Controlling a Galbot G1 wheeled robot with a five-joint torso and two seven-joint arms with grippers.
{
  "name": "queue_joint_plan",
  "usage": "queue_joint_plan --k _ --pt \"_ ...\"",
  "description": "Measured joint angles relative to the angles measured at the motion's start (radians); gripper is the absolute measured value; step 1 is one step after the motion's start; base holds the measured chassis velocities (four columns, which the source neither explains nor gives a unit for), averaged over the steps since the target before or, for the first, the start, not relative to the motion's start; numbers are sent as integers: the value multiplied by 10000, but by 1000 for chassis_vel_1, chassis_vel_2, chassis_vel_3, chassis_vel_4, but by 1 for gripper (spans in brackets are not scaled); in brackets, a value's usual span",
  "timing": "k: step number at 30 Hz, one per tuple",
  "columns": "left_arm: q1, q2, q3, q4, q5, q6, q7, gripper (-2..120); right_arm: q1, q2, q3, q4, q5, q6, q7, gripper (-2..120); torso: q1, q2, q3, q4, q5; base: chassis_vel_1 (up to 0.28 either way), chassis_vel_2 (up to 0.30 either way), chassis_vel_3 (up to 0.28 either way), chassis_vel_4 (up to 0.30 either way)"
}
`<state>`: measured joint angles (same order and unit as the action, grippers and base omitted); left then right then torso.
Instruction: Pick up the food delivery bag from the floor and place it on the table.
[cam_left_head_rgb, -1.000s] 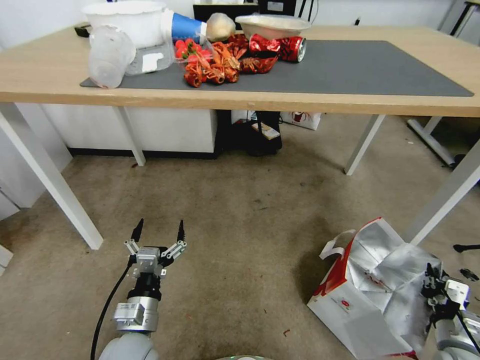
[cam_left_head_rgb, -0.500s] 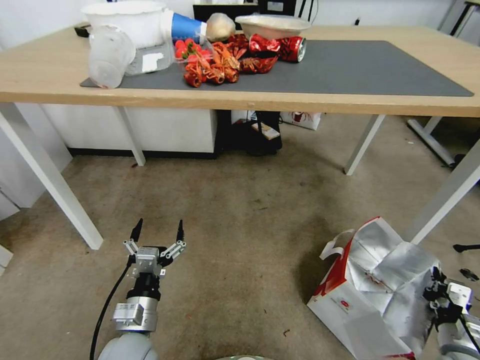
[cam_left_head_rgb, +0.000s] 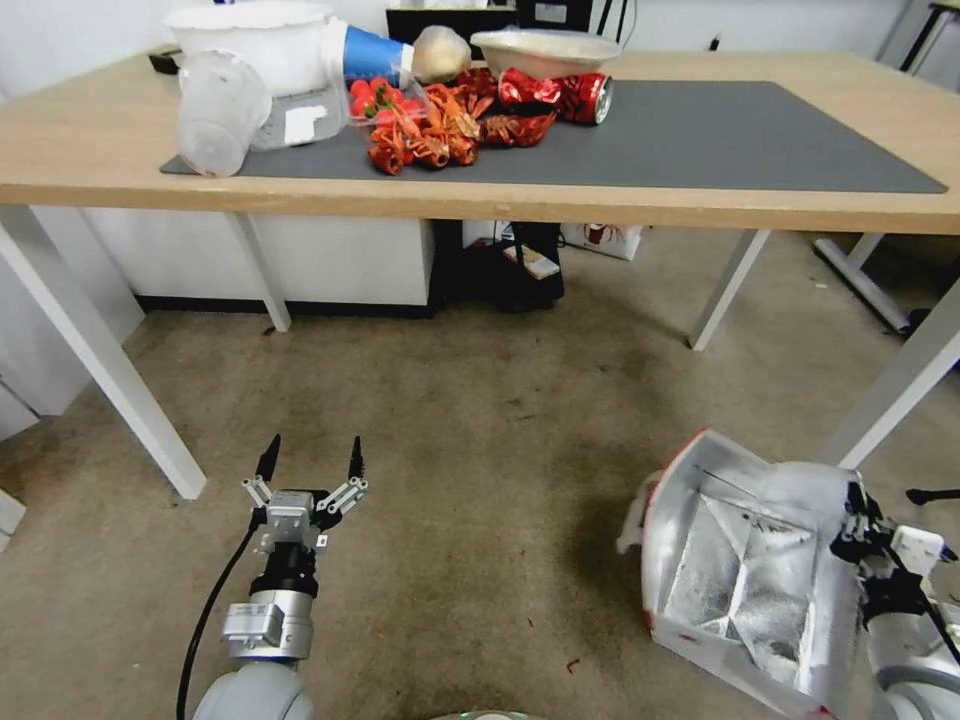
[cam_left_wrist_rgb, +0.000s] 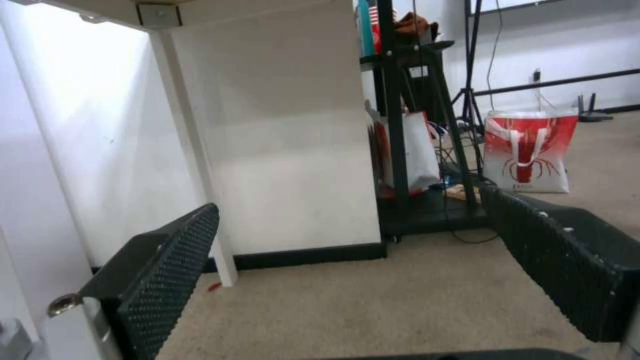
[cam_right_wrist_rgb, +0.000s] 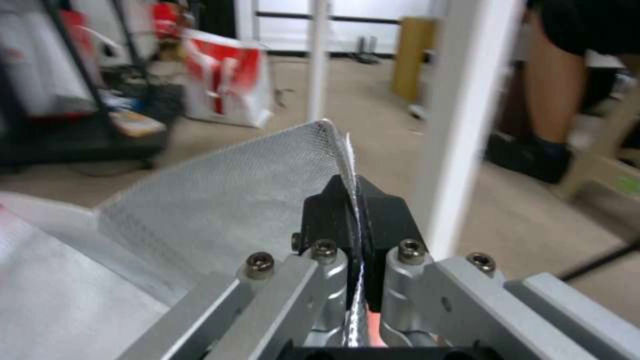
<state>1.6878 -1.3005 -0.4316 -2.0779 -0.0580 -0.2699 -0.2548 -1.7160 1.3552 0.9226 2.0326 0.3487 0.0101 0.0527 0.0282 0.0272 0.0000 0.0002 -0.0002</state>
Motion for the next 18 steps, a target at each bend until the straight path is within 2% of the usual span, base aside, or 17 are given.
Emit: queue_joint_plan --k 6,8,10,11,14,15,18 --pt "-53 -14 -10 -26 -310 96 -36 98 -474 -151 -585 1263 -57 -192 -35 0 0 0 0 -2 2 0 0 0 0" --pt "-110 -6 -45 -26 -406 117 -37 98 -680 -692 -755 2096 159 -224 -303 0 0 0 0 -1 3 0 0 0 0" --pt "-116 -2 -52 -30 -427 122 -37 98 -706 -806 -764 2222 224 -231 -323 0 0 0 1 -1 4 0 0 0 0" --pt "-127 8 -88 -52 -500 139 -38 99 -776 -1197 -762 2632 540 -288 -368 0 0 0 0 2 -4 0 0 0 0" --pt "-133 18 -118 -58 -535 141 -38 99 -822 -1575 -722 2925 883 -421 -416 0 0 0 1 -2 7 0 0 0 0" --pt "-141 23 -132 -58 -571 133 -36 98 -823 -1892 -650 3162 1241 -440 -475 0 0 0 0 -1 -2 0 0 0 0" --pt "-144 27 -146 -59 -593 121 -15 98 -823 -2101 -622 3318 1568 -456 -516 0 1 0 0 0 0 0 0 0 0"
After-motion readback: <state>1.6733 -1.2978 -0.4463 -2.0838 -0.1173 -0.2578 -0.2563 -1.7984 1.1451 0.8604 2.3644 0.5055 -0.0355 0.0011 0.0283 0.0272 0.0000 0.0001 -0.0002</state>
